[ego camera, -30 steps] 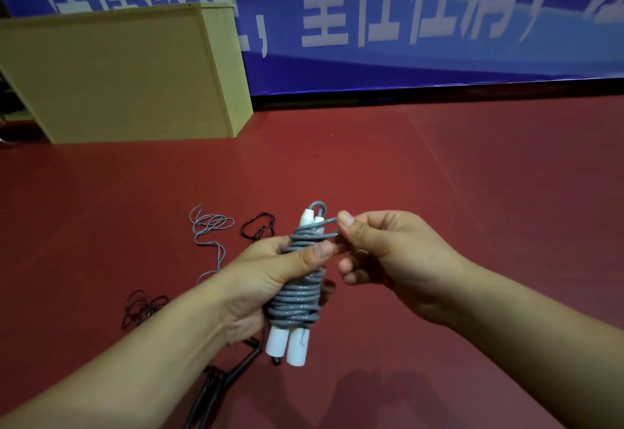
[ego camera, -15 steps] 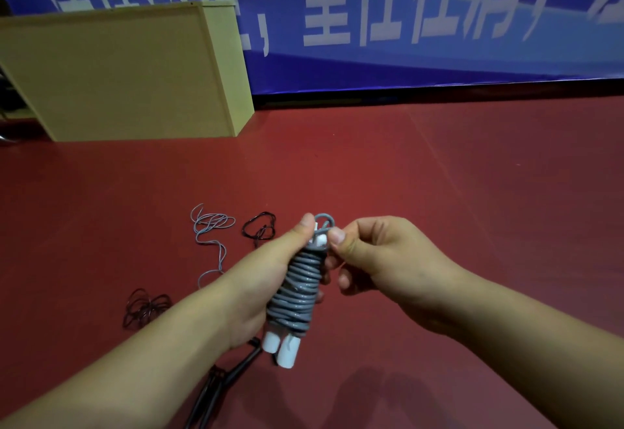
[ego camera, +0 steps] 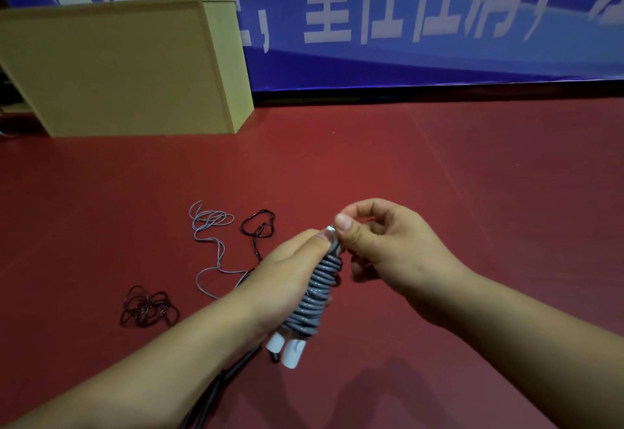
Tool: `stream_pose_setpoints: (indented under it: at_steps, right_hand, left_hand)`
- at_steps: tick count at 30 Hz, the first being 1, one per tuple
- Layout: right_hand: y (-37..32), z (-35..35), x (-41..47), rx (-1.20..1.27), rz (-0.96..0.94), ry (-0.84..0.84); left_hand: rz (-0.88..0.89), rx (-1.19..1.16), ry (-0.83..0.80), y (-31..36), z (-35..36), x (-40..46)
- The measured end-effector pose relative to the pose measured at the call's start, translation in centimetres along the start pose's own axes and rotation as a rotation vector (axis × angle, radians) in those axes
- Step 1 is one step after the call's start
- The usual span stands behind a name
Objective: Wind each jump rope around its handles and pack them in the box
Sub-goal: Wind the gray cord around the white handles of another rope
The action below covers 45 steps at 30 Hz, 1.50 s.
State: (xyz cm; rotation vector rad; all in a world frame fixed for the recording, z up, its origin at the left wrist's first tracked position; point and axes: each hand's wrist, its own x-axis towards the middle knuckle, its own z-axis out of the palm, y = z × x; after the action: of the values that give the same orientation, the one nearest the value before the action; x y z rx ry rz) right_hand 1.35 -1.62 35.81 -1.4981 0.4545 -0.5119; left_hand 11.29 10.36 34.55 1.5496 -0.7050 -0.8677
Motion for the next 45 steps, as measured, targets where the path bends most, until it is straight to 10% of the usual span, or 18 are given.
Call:
stream_pose_setpoints:
  at_steps: [13, 29, 38, 45]
  right_hand:
    - [0.6, -0.4, 0.5, -0.174, -0.079, 0.045]
    - [-0.5, 0.5, -0.3, 0.024, 0.346, -0.038]
    - [-0.1, 0.0, 0.1, -0.282, -0.033, 0.009]
    - [0.1, -0.5, 0.3, -0.156, 0.045, 0.043]
  left_hand:
    - [0.072, 0.134, -0.007, -0.3, 0.2, 0.2]
    - [0.237, 0.376, 0.160, -0.7, -0.3, 0.8]
    - [0.027, 0.246, 0.096, -1.4, -0.5, 0.9]
    - [0.125, 0.155, 0.035, -0.6, -0.3, 0.7]
